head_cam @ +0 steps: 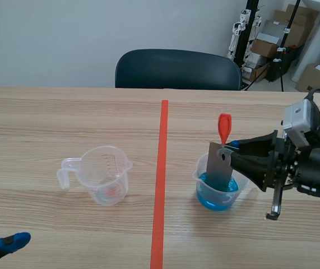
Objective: Do the redox reaction experiment. raise the plate out of the solution
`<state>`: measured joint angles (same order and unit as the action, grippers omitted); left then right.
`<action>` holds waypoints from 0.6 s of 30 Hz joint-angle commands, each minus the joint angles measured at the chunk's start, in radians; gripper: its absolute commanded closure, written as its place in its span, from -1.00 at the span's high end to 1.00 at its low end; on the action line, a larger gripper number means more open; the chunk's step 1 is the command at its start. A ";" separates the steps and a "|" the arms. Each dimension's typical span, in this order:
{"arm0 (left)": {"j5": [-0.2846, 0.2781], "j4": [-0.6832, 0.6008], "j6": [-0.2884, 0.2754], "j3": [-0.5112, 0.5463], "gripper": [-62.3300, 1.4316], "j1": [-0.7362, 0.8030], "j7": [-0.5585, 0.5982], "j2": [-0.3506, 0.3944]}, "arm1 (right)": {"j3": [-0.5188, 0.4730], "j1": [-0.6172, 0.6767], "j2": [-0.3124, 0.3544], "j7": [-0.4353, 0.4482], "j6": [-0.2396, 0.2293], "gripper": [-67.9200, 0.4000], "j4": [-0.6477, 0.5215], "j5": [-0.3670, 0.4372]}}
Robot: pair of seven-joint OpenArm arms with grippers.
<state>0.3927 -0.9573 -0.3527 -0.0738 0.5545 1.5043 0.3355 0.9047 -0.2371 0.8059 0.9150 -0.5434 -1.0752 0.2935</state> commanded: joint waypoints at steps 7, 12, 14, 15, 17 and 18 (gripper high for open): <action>-0.015 -0.005 -0.002 -0.004 1.00 0.048 0.025 0.075 | -0.009 -0.010 0.023 0.011 -0.032 -0.97 -0.020 0.014; -0.148 -0.005 -0.002 -0.004 1.00 0.111 0.019 0.159 | -0.010 -0.015 0.058 -0.040 -0.033 -0.97 -0.059 0.092; -0.225 -0.005 -0.002 -0.004 1.00 0.140 0.018 0.198 | -0.010 -0.015 0.076 -0.061 -0.033 -0.97 -0.085 0.119; -0.261 -0.005 -0.002 -0.004 1.00 0.154 0.019 0.219 | -0.010 -0.015 0.085 -0.071 -0.033 -0.97 -0.100 0.127; -0.321 -0.005 -0.002 -0.003 0.98 0.183 0.022 0.259 | -0.010 -0.015 0.101 -0.098 -0.033 -0.97 -0.131 0.147; -0.345 -0.005 -0.002 -0.002 0.84 0.196 0.024 0.280 | -0.010 -0.015 0.108 -0.115 -0.033 -0.97 -0.147 0.160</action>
<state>0.0540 -0.9573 -0.3527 -0.0780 0.7387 1.5017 0.6037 0.9047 -0.2375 0.9001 0.7952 -0.5762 -1.1973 0.4339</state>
